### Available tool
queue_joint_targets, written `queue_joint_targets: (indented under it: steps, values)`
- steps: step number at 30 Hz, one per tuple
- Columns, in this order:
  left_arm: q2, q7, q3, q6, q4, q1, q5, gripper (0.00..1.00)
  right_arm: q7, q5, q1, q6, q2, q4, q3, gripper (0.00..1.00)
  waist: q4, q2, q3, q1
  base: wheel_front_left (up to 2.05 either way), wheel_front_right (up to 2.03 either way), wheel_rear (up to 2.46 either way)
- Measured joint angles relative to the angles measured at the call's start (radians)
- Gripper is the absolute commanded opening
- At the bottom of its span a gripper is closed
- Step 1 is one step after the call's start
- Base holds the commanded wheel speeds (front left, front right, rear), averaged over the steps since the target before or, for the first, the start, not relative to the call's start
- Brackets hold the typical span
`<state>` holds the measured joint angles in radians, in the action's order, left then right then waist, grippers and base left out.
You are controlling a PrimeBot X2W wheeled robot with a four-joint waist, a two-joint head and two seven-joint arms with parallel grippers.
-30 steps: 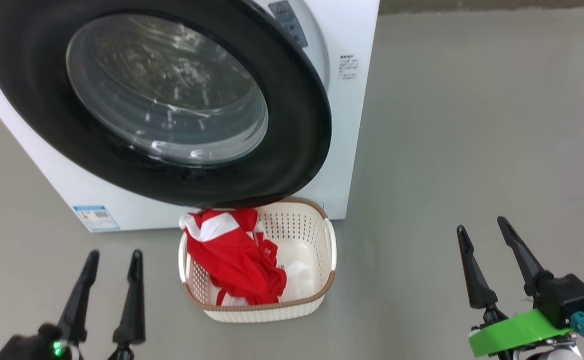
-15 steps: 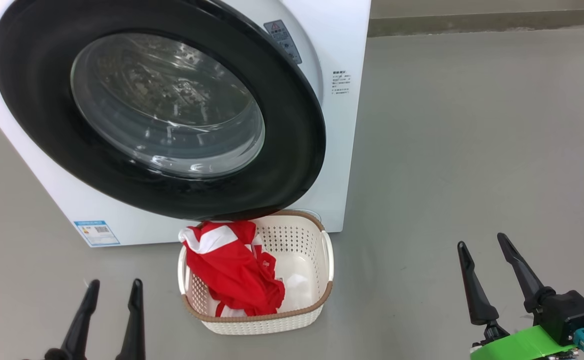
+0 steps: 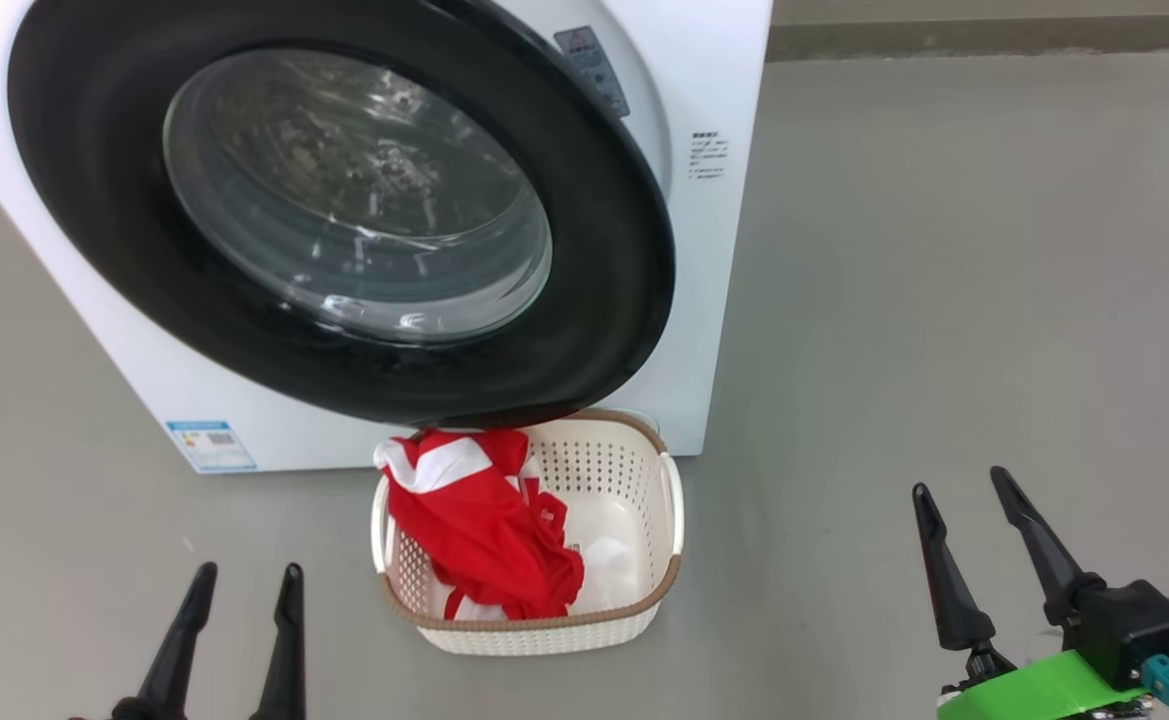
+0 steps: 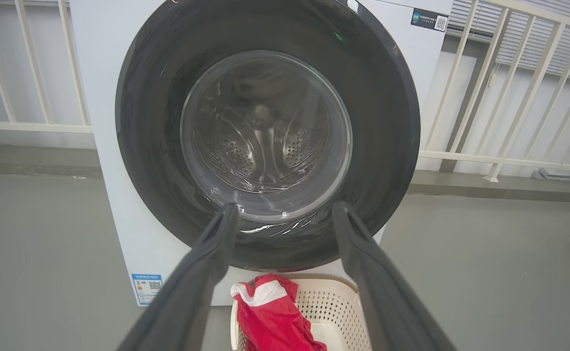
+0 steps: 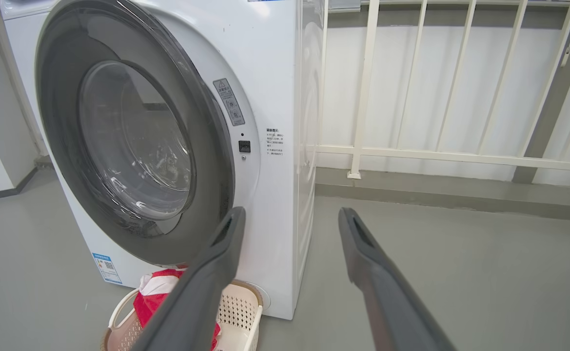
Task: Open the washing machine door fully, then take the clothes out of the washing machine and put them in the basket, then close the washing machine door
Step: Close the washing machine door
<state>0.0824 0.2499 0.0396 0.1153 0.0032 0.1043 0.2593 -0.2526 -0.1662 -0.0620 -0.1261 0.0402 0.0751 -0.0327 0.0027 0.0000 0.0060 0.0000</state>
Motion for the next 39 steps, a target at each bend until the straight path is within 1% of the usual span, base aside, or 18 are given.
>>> queue_joint_targets:
  steps: [1, 2, 3, 11, 20, 29, 34, 39]
  values:
    - [-0.001, 0.000, -0.002, 0.001, 0.000, 0.000, -0.004, 1.00, 0.000, 0.001, 0.001, 0.000, 0.000, 0.003, 0.001, 0.48, 0.004, 0.0000, 0.003, 0.0000, 0.00, 0.00, 0.00]
    - [-0.002, 0.000, -0.004, 0.001, 0.000, 0.000, -0.005, 1.00, 0.000, 0.005, 0.005, 0.000, 0.000, 0.008, 0.004, 0.18, 0.008, 0.0000, 0.006, 0.0000, 0.00, 0.00, 0.00]
    - [-0.003, 0.000, -0.008, 0.001, -0.001, -0.001, -0.005, 1.00, 0.000, 0.008, 0.010, 0.000, 0.000, 0.015, 0.006, 0.00, 0.012, 0.0000, 0.010, 0.0000, 0.00, 0.00, 0.00]
    - [-0.010, 0.000, -0.037, 0.008, -0.010, -0.018, -0.013, 1.00, 0.000, 0.009, 0.137, 0.000, 0.002, 0.083, 0.026, 0.00, 0.055, 0.0000, 0.055, 0.0000, 0.00, 0.00, 0.00]
    - [-0.017, 0.000, -0.072, 0.008, -0.029, -0.073, -0.010, 1.00, -0.002, 0.002, 0.358, 0.000, 0.009, 0.184, 0.097, 0.00, 0.116, 0.0000, 0.127, 0.0000, 0.00, 0.00, 0.00]
    - [-0.026, 0.002, -0.083, 0.009, -0.028, -0.119, -0.002, 1.00, 0.015, 0.044, 0.559, 0.000, 0.016, 0.306, 0.150, 0.00, 0.178, 0.0000, 0.207, 0.0000, 0.00, 0.00, 0.00]
    - [-0.029, 0.003, -0.098, 0.009, -0.026, -0.144, 0.007, 1.00, 0.025, 0.047, 0.648, 0.000, 0.018, 0.368, 0.159, 0.00, 0.211, 0.0000, 0.249, 0.0000, 0.00, 0.00, 0.00]
    - [-0.030, 0.003, -0.110, 0.009, -0.023, -0.175, 0.009, 1.00, 0.024, 0.064, 0.735, 0.000, 0.022, 0.427, 0.146, 0.00, 0.247, 0.0000, 0.299, 0.0000, 0.00, 0.00, 0.00]
